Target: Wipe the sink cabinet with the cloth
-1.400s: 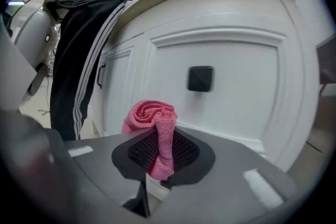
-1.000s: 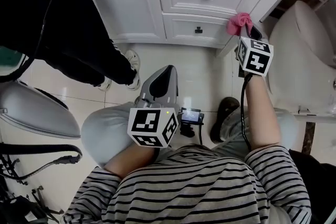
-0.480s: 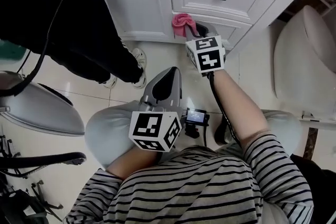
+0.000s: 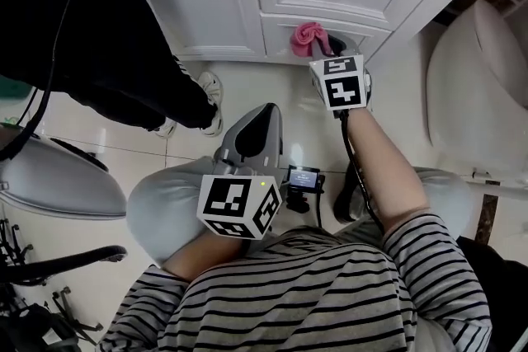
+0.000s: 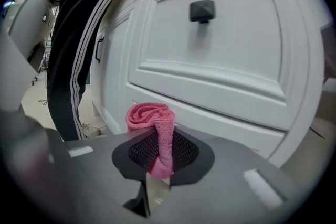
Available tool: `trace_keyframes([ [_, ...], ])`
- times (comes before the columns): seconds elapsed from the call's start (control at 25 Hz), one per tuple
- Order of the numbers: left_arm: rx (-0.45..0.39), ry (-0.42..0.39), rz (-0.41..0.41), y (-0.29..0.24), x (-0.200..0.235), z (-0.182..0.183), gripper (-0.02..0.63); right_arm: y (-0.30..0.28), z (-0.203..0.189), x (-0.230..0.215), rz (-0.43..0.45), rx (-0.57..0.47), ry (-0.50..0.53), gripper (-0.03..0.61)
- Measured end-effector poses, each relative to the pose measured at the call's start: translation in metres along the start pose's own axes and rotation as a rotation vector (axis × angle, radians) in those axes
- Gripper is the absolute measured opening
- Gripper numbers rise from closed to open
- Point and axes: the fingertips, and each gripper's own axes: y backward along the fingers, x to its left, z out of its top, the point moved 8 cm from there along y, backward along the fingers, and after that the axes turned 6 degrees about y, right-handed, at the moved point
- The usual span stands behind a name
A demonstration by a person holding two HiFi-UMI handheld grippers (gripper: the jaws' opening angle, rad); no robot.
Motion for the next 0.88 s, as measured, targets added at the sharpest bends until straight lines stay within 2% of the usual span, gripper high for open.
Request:
trace_keyframes([
  [0.16, 0.008, -0.002, 0.004, -0.003, -0.004, -0.002, -0.005, 0.021, -0.021, -0.037, -0.077, 0.027, -0.058, 0.049],
  [0.36, 0.011, -0.009, 0.009, -0.003, -0.006, -0.002, -0.005, 0.05, -0.058, -0.099, -0.26, 0.099, -0.176, 0.043],
  [0.52, 0.008, -0.011, 0.009, -0.004, -0.008, -0.003, -0.006, 0.064, -0.074, -0.115, -0.303, 0.114, -0.23, 0.043],
  [0.6, 0.006, -0.01, 0.006, -0.003, -0.01, -0.003, -0.005, 0.069, -0.071, -0.105, -0.283, 0.098, -0.241, 0.043],
  [0.68, 0.003, -0.006, 0.004, -0.001, -0.01, -0.002, -0.005, 0.069, -0.065, -0.082, -0.226, 0.076, -0.236, 0.043],
  [0.88, -0.012, 0.015, 0.011, 0.005, -0.002, 0.001, -0.006, 0.023, -0.046, 0.012, 0.035, 0.033, -0.159, 0.043],
])
